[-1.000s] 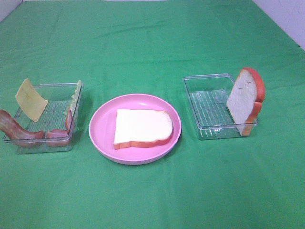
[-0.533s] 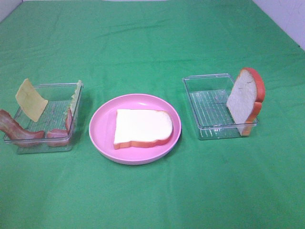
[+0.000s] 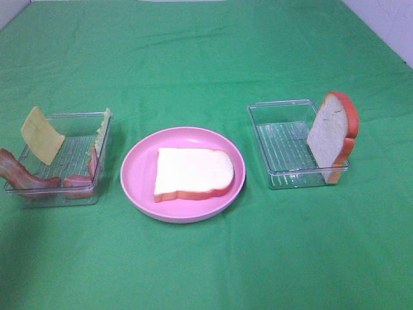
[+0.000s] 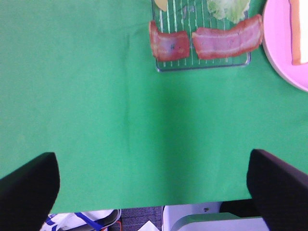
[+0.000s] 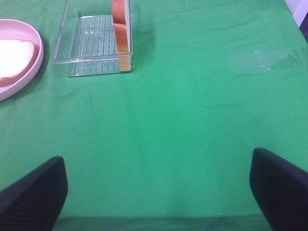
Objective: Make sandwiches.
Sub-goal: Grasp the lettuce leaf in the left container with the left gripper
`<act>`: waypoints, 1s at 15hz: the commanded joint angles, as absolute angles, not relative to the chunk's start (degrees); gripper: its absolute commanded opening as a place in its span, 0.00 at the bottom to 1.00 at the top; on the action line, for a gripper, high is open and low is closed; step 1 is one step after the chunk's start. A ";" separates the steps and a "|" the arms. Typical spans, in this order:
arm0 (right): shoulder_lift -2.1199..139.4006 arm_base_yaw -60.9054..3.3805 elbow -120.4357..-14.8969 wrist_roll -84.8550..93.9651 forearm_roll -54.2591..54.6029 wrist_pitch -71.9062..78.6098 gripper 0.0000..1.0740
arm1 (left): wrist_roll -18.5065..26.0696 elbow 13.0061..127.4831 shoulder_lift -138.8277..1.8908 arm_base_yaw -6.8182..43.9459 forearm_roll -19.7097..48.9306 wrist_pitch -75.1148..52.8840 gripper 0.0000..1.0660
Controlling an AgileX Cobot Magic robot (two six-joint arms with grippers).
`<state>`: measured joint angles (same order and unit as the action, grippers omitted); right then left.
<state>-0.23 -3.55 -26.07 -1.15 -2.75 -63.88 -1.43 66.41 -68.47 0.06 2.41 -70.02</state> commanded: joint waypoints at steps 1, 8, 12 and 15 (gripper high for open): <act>-1.83 -3.50 -25.90 -0.92 -2.86 -63.08 0.92 | -1.60 75.06 -79.13 1.72 3.72 -75.52 0.96; -1.83 -3.50 -25.90 -0.92 -2.86 -63.08 0.92 | -13.98 93.74 -106.17 14.38 1.83 -75.11 0.96; -1.83 -3.50 -25.90 -0.92 -2.86 -63.08 0.92 | -15.99 103.59 -118.95 18.45 0.00 -75.00 0.96; -1.83 -3.50 -25.90 -0.92 -2.86 -63.08 0.92 | -16.62 108.23 -124.50 19.02 0.00 -75.57 0.96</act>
